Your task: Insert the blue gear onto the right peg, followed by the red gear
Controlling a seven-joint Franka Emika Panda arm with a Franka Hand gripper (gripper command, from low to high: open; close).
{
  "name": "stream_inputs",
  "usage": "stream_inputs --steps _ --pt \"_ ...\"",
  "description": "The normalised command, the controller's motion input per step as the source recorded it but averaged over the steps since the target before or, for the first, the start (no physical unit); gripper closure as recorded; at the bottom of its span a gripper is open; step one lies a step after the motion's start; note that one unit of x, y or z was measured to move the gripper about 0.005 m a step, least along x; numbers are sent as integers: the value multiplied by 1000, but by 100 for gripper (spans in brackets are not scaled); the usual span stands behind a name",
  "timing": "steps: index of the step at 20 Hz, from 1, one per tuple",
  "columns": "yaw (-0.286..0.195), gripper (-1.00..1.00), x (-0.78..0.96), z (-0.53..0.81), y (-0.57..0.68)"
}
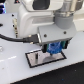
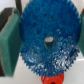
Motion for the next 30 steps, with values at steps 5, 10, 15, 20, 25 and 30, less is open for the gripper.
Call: stream_inputs --steps 5,10,15,20,25,30 --pt "0 100 172 12 -72" --pt "0 100 183 -151 -210" --pt "0 100 176 -153 -184" --pt "0 100 95 -81 30" --pt "0 100 87 158 8" --pt "0 100 159 175 82"
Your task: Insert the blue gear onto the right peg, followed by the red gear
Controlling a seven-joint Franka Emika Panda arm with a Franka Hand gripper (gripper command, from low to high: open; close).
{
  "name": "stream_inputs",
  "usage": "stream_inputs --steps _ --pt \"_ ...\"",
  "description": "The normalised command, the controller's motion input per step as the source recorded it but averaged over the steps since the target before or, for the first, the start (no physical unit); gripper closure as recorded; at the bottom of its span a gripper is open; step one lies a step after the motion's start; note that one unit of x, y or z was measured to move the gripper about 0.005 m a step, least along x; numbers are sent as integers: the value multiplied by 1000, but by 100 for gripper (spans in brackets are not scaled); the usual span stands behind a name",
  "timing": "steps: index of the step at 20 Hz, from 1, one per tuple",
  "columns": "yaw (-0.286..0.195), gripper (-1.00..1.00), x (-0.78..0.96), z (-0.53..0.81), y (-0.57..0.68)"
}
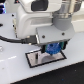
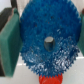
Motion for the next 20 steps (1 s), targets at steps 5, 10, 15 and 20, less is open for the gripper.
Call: stream_inputs --steps 5,10,15,20 --pt "0 100 178 321 290" --pt "0 100 140 26 -18" --pt "0 100 175 -21 -230" --pt "0 100 190 -82 -253"
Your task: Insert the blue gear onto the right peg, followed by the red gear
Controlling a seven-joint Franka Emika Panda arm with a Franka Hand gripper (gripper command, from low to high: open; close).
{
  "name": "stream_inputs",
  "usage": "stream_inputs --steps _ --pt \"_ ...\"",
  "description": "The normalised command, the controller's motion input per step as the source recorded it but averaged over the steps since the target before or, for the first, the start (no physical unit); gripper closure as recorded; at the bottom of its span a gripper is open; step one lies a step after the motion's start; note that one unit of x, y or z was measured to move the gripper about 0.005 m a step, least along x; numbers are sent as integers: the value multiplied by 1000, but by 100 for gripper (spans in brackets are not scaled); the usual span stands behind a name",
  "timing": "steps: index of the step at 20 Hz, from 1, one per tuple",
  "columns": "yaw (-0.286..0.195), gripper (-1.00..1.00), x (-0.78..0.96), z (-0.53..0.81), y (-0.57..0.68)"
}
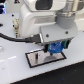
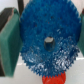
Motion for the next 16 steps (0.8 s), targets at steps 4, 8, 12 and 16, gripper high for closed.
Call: stream_inputs --steps 4,8,12,16 --pt "0 100 160 -149 -147" --pt "0 100 121 -1 -30" --pt "0 100 53 15 0" --pt "0 100 18 219 -15"
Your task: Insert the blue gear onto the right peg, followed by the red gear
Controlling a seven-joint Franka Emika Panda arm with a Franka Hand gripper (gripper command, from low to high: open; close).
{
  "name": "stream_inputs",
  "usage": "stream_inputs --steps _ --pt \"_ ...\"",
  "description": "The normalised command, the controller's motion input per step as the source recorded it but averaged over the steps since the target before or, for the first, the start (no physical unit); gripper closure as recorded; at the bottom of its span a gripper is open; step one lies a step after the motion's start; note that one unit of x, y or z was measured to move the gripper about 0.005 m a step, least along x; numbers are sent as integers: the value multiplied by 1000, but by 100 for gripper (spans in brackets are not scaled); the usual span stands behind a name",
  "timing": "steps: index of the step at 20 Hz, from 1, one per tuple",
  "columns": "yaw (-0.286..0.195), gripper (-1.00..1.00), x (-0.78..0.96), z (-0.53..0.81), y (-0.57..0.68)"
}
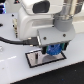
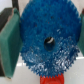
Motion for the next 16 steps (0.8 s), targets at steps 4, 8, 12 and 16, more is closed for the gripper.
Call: stream_inputs --steps 4,8,12,16 --pt "0 100 40 78 -20" --pt "0 100 16 132 -5" --pt "0 100 10 81 4" --pt "0 100 27 -193 -39"
